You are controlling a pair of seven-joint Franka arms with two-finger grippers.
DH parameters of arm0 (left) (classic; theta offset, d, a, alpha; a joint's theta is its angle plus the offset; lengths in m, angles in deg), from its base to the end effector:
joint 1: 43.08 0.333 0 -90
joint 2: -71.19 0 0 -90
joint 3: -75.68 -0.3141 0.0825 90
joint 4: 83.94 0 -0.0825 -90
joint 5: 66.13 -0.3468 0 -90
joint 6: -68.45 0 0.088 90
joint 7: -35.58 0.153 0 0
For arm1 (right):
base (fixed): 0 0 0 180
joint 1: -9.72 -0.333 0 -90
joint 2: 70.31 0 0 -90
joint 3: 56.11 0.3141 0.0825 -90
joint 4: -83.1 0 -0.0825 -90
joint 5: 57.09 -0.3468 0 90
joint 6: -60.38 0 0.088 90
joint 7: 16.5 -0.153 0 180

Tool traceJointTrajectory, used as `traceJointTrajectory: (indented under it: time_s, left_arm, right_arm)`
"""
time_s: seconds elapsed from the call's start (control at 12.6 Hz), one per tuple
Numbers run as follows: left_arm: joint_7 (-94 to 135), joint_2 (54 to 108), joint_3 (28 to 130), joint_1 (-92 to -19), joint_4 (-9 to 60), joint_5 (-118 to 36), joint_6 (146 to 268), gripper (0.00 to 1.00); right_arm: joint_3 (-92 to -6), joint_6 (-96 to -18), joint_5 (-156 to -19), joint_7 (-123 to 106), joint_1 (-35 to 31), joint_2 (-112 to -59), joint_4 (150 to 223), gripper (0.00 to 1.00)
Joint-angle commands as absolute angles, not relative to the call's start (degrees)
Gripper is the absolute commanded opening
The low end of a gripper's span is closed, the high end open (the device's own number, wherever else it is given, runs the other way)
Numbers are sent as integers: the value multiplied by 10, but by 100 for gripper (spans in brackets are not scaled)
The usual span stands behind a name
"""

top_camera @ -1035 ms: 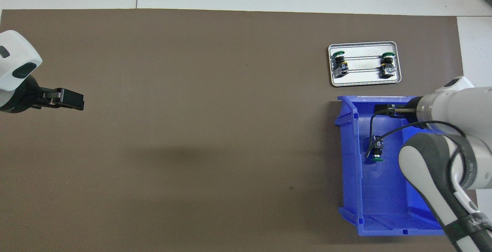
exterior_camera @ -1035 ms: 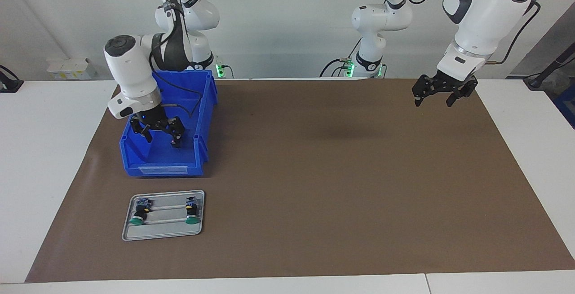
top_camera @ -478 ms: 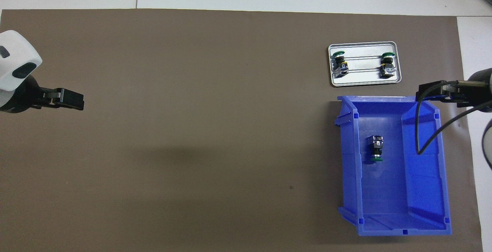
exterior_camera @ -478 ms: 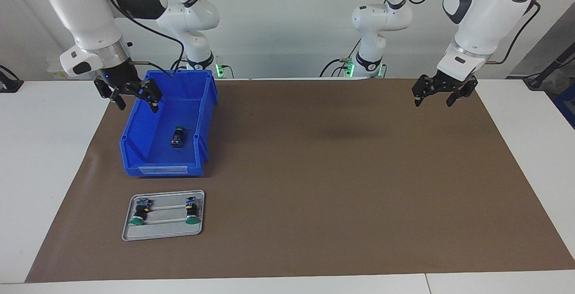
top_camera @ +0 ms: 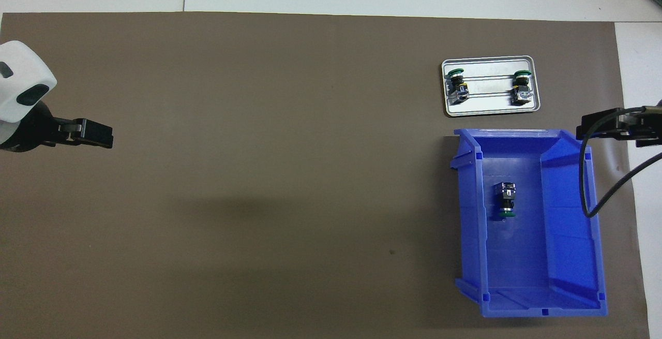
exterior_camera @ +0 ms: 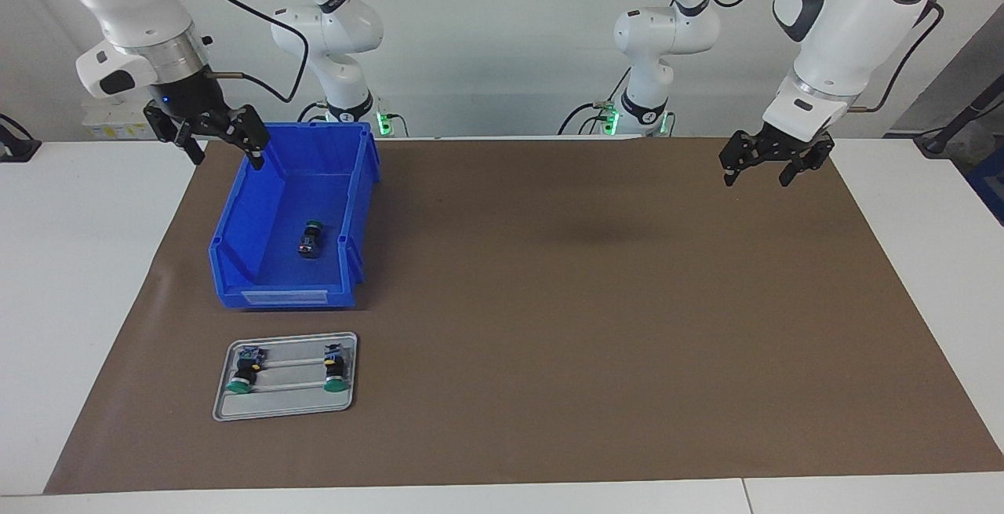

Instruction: Place and press button with both arms

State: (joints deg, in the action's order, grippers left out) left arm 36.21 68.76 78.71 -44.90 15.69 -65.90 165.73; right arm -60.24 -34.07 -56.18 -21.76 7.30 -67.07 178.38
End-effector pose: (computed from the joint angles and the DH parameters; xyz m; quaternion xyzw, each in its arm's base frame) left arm 0.5098 -0.0443 0.5358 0.9989 -0.0475 0.0006 0.0009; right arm 0.5082 -0.0184 0.5721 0.9979 -0.0603 0.0211 0.0052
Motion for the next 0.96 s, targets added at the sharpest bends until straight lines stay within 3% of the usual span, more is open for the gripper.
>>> traceJointTrajectory:
  time_s: [0.0,0.88]
  left_arm:
    - [364,667,791,-442,181,-660,1666,100]
    - [363,667,791,-442,181,-660,1666,100]
  right_arm:
    - [-597,-357,-546,-193,74,-666,1797,100]
    - [-594,-347,-554,-199,75,-663,1795,100]
